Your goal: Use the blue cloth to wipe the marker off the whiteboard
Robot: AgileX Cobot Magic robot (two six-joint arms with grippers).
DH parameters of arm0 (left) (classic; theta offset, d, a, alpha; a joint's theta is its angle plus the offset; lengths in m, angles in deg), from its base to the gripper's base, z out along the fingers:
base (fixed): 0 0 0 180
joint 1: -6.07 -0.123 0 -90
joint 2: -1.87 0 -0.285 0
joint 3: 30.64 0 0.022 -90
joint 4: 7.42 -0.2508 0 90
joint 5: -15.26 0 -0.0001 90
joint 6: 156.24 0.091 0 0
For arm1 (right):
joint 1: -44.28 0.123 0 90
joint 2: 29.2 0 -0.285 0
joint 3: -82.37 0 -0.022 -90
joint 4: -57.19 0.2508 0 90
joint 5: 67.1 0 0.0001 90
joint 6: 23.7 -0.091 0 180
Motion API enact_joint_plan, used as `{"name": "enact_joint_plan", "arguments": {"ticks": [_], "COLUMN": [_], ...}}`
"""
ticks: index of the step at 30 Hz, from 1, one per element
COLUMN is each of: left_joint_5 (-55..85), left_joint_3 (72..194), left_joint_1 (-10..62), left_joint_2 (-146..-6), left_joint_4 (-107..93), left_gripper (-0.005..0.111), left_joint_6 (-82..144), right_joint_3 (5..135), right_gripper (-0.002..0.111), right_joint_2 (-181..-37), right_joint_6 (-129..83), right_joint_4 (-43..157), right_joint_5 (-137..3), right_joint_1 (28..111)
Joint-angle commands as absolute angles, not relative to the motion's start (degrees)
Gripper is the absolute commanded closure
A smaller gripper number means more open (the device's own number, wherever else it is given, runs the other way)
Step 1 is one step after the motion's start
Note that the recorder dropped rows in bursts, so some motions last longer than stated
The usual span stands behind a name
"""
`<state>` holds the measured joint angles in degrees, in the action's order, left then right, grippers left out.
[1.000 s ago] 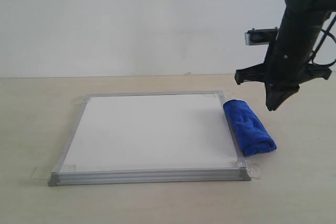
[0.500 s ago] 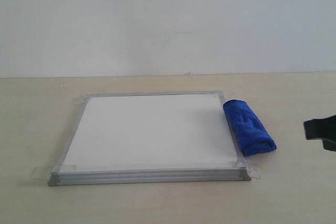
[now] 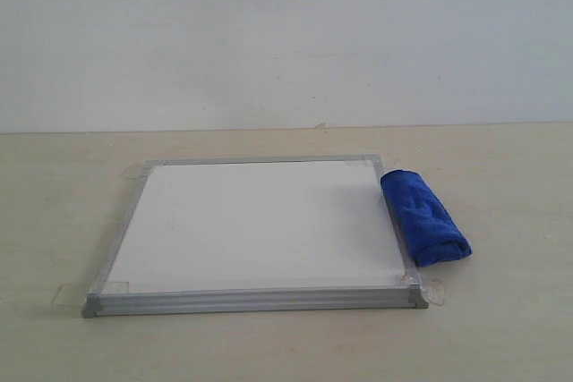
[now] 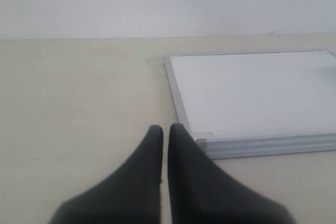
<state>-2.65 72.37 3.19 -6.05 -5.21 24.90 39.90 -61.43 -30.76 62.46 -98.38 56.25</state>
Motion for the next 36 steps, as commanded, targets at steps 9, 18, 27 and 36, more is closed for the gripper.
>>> {"name": "enact_joint_plan", "arguments": {"ticks": [9,18,27,36], "left_joint_5": [-2.3,-2.3,-2.3,-2.3], "left_joint_3": [72.1,72.1,72.1,72.1], "left_joint_1": [3.3,3.3,3.3,3.3], "left_joint_2": [-5.9,-5.9,-5.9,-5.9], "left_joint_4": [-5.1,-5.1,-5.1,-5.1], "left_gripper": [0.103,0.103,0.103,0.103], "left_joint_6": [24.6,24.6,24.6,24.6], "right_joint_3": [39.6,37.0,18.0,5.2], "right_gripper": [0.108,0.108,0.108,0.108], "right_joint_2": [-55.5,-44.3,-37.4,-37.0], "right_joint_6": [-30.4,-27.0,-23.2,-24.2], "right_joint_4": [60.8,59.2,57.9,58.2], "right_joint_5": [-104.2,-96.9,-77.0,-67.8], "right_joint_1": [56.3,56.1,56.1,56.3]}}
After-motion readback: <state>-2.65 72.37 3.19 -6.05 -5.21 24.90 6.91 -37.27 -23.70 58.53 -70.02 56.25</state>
